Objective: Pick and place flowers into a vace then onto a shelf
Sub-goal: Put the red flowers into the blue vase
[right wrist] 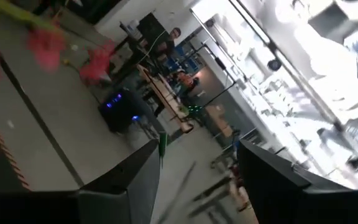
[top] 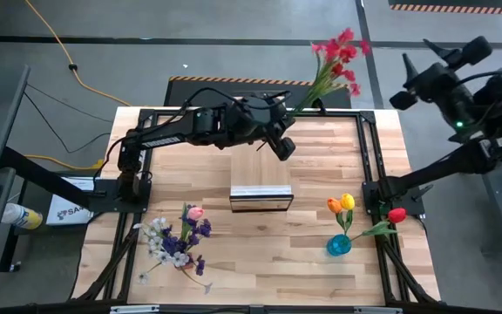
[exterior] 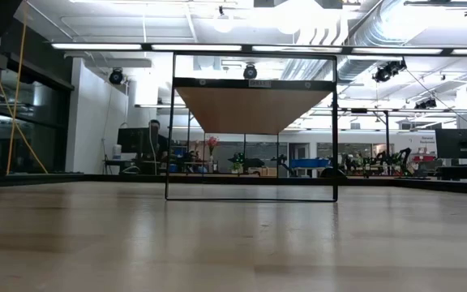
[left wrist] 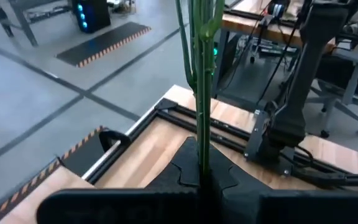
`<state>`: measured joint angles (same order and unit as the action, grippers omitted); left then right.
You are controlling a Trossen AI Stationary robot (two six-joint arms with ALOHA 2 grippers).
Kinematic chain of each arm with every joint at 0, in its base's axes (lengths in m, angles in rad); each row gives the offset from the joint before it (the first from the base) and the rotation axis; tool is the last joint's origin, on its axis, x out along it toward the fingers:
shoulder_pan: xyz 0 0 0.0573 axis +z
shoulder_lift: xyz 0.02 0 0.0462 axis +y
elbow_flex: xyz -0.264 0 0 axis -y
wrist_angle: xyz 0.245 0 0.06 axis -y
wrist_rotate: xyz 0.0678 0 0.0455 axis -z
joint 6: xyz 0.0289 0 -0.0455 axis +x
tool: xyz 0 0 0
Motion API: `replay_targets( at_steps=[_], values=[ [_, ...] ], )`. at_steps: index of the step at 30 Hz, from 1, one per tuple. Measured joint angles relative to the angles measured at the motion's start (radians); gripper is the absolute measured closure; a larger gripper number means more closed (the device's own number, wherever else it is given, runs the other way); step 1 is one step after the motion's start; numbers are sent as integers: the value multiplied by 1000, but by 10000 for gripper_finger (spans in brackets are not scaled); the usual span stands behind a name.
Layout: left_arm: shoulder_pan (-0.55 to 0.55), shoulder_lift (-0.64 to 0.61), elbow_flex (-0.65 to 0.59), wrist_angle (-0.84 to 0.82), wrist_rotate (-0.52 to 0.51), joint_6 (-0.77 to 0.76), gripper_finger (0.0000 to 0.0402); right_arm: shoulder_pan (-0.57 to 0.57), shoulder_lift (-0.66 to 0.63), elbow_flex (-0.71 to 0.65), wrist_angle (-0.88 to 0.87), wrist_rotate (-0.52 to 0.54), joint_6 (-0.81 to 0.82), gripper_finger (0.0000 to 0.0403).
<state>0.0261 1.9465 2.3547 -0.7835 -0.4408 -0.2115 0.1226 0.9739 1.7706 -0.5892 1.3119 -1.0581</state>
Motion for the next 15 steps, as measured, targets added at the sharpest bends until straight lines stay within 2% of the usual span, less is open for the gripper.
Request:
replay_targets(
  at_steps=[3,5,12,15],
  values=[
    [0,0,0,21,-4,29,376,0,-16,1,-47,-15,139,199],
    [0,0,0,41,-10,53,376,0,-22,1,-106,-62,266,199],
    [0,0,0,104,-19,131,376,0,-23,0,-346,-388,775,199],
    [0,-12,0,133,-31,165,376,0,-19,0,-380,-447,892,199]
  ],
)
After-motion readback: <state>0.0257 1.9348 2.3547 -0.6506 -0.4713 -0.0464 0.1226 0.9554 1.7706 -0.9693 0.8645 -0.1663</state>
